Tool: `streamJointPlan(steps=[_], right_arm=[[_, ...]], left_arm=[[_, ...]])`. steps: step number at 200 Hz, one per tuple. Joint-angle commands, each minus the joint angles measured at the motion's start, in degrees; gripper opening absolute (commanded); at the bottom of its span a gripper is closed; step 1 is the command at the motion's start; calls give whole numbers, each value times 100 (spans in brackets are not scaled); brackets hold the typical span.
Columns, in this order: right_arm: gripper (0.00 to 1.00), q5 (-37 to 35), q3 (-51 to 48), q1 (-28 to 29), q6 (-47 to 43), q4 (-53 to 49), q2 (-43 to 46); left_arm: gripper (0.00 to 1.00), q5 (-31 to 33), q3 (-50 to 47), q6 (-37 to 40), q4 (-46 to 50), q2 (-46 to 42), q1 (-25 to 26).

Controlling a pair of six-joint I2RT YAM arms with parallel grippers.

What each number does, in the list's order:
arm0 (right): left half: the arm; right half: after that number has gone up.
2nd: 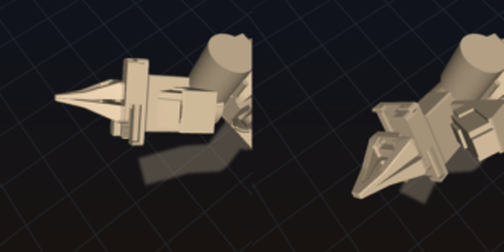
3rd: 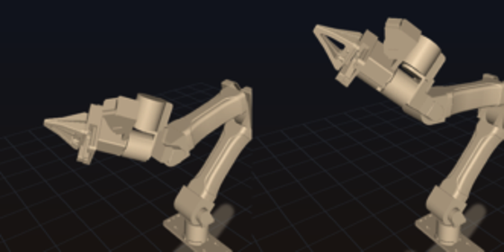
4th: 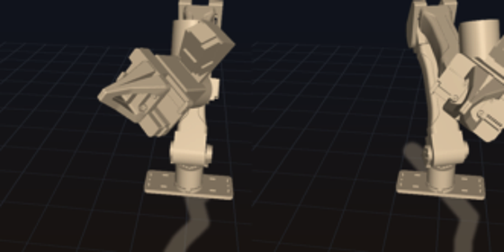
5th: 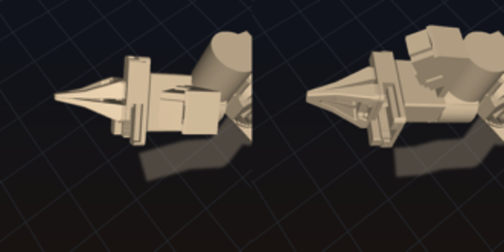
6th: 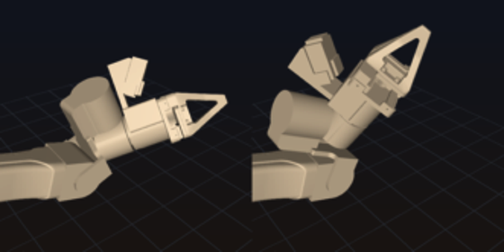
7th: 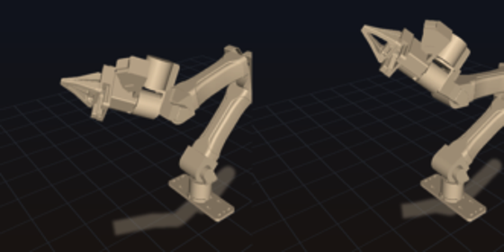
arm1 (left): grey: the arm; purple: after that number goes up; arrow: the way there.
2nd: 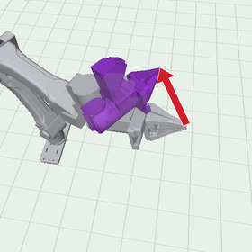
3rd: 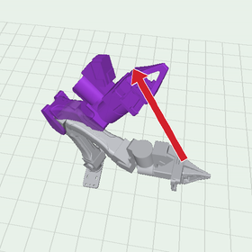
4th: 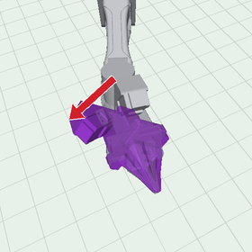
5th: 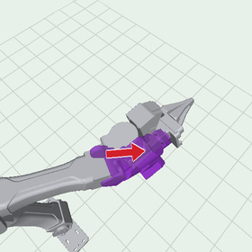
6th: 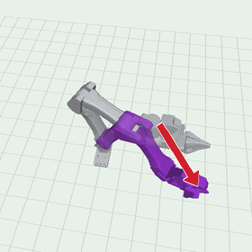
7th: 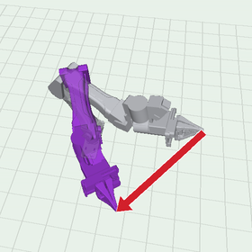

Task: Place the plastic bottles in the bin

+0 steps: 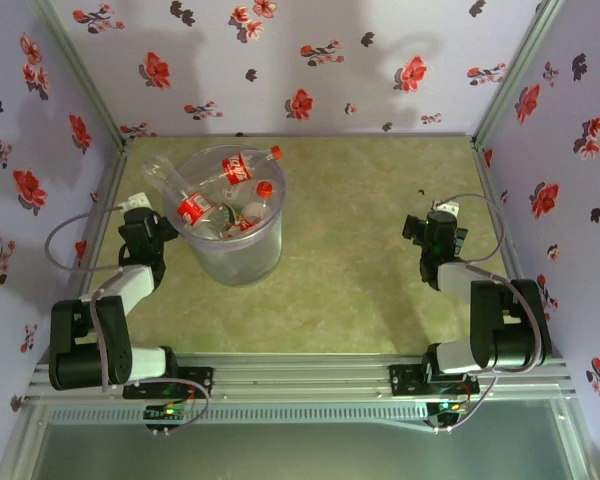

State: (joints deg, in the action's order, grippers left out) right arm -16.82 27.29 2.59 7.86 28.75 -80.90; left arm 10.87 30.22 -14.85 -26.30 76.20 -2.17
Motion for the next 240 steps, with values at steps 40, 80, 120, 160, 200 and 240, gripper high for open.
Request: streamJointPlan(steps=[40,80,120,160,200,240], right_arm=[[99,-68,-456,-30,-177,1877,-579],[99,-39,-577,-30,-193,2303,-829],[99,13,-585,-30,-219,2372,-859],[99,161,-555,-46,-241,2310,-867],[99,230,-556,-96,-206,2310,-868],[99,285,-549,-127,-187,2302,-864]], left_arm=[[100,9,-16,816,-1506,422,68],[100,11,143,1043,-31,-334,112],[100,202,-822,932,-298,-1134,112],[100,242,-1232,836,-1802,-325,111],[100,249,-1253,914,-2895,706,105],[100,100,-965,1066,-2808,1188,191]])
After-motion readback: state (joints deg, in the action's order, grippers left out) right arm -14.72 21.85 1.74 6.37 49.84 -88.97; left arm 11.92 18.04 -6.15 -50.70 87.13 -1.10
